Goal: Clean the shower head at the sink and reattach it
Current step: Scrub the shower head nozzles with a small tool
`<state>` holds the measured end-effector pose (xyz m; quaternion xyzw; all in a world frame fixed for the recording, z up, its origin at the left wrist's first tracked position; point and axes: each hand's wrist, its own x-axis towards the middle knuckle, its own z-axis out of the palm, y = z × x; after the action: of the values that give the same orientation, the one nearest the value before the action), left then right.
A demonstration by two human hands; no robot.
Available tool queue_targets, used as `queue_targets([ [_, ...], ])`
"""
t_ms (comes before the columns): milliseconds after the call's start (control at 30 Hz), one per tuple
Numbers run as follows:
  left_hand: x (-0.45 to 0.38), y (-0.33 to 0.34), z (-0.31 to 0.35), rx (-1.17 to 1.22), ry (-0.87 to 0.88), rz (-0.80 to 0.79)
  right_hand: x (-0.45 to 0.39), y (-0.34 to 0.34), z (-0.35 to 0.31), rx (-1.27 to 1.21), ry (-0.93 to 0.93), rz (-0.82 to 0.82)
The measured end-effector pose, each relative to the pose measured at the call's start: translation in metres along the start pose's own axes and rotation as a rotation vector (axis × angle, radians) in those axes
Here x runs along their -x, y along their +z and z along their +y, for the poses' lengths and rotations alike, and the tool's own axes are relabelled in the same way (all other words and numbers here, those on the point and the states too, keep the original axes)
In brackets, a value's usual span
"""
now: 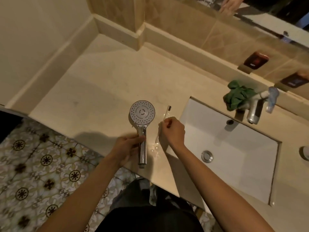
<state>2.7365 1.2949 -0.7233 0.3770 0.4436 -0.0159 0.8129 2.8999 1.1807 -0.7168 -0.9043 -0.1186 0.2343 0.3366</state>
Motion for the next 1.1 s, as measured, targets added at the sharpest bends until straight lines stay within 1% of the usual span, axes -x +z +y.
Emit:
queue_targets([
  [167, -0.011, 0.002, -0.002, 0.033, -0.012, 0.018, -0.018, 0.015, -0.001, 0.097, 0.009, 0.025],
  [433, -0.015, 0.009, -0.008, 0.057, -0.015, 0.055, -0.018, 0.008, -0.007, -0.050, 0.101, 0.030],
  [500, -0.014, 0.016, -0.008, 0.065, -0.009, 0.063, -0.016, -0.003, -0.007, -0.093, 0.050, 0.040],
  [600, -0.013, 0.030, -0.009, 0.044, -0.017, 0.092, -0.006, -0.028, 0.001, -0.091, -0.197, 0.030],
  [667, -0.012, 0.040, -0.008, 0.022, -0.031, 0.099, 0.003, -0.048, 0.016, -0.016, -0.372, -0.011],
  [700, -0.012, 0.045, -0.007, 0.015, -0.038, 0.097, 0.006, -0.056, 0.025, 0.055, -0.422, -0.041],
  [867, -0.010, 0.060, -0.006, -0.060, -0.063, 0.027, 0.012, -0.084, 0.054, 0.400, -0.510, -0.098],
  [933, -0.008, 0.064, -0.006, -0.089, -0.063, 0.017, 0.011, -0.096, 0.054, 0.424, -0.531, -0.075],
  [1067, -0.003, 0.073, -0.007, -0.161, -0.059, 0.002, -0.009, -0.125, 0.058, 0.425, -0.407, 0.026],
  [1100, -0.001, 0.076, -0.007, -0.176, -0.060, -0.007, -0.010, -0.128, 0.059, 0.435, -0.422, 0.020],
])
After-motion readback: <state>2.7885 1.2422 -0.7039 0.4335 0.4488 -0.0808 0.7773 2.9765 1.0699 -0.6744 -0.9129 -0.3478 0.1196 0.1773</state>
